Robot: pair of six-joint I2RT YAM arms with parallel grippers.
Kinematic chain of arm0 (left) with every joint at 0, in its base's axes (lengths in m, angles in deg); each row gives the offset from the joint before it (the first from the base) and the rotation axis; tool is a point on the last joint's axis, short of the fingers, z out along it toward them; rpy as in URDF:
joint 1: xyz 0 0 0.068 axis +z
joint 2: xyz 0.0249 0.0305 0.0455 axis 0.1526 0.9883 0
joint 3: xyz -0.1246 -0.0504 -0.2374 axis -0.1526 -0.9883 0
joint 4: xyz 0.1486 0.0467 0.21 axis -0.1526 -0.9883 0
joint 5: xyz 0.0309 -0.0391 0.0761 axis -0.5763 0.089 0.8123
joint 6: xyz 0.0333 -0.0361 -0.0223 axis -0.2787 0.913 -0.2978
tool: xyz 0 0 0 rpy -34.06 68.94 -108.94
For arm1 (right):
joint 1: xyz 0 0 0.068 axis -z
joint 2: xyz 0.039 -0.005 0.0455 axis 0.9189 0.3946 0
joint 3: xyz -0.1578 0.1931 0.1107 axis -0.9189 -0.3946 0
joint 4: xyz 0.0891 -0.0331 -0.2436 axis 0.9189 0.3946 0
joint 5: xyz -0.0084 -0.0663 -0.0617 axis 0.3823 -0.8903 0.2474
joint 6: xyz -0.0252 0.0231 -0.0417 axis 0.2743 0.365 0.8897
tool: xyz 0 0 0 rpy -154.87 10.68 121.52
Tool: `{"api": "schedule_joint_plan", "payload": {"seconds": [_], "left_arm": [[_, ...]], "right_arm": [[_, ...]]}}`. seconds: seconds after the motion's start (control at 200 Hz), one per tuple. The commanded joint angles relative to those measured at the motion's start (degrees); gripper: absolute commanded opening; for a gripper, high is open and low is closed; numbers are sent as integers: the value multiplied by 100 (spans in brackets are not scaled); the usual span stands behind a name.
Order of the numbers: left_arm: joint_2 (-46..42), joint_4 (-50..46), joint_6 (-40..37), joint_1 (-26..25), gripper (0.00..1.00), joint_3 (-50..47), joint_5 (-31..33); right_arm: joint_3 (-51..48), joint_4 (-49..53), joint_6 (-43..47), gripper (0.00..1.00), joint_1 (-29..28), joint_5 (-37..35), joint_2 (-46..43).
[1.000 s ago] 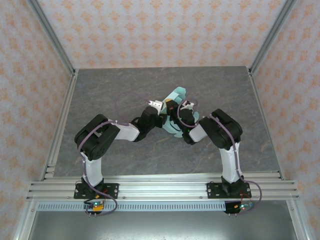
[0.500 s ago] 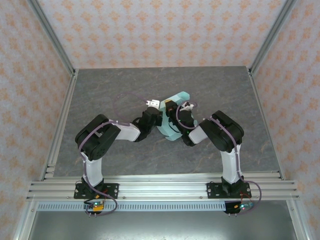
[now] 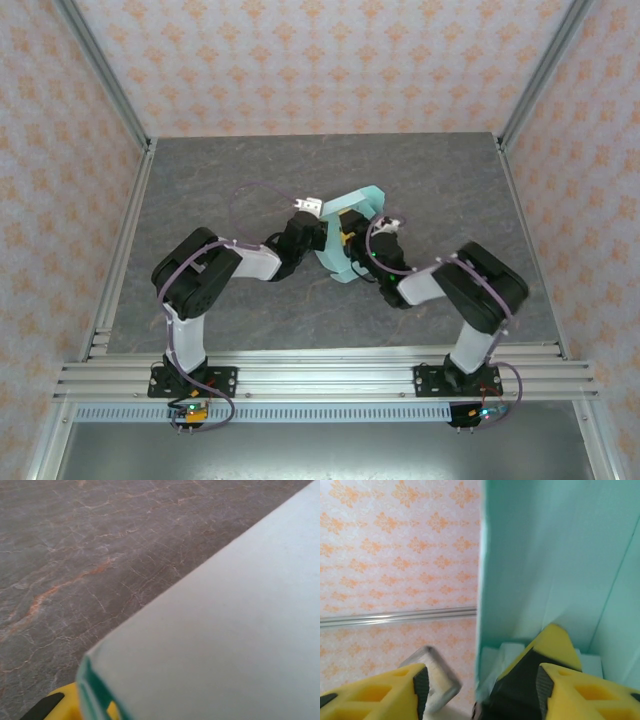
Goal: Fold the paper box
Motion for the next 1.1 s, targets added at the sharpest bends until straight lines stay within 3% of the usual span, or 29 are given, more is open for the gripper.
{"api": "schedule_joint_plan", "payload": {"seconds": [0.0, 0.065, 0.23, 0.315, 0.4, 0.486, 0.616, 0.816, 1.096], "left_arm": [[129, 630, -284, 27, 19, -140, -294], [100, 708, -528, 26, 19, -306, -349], [-296, 784, -1066, 35, 18, -821, -667], [-442, 588, -1336, 61, 19, -888, -1161], [-583, 358, -1598, 74, 18, -922, -1468], [-682, 440, -1702, 115, 18, -1093, -1598], [-541, 772, -1644, 167, 20, -1276, -1662], [-260, 1307, -1542, 151, 25, -1411, -1654], [-120, 1407, -1656, 35, 31, -1393, -1485]], "right_arm": [[-236, 1359, 449, 65, 68, -67, -1022], [-173, 2355, 1133, 68, 245, 142, -1746], [784, 6385, 3184, 74, 967, 215, -3251], [1561, 8060, 4433, 81, 1558, 279, -3238], [2394, 9110, 5673, 84, 1975, 668, -2727], [3178, 9778, 6581, 84, 2029, 1270, -2050], [4168, 10381, 7132, 83, 2024, 1806, -1068], [4567, 10360, 7681, 81, 2025, 1840, -158], [4946, 10312, 7986, 80, 2008, 2646, 450]]}}
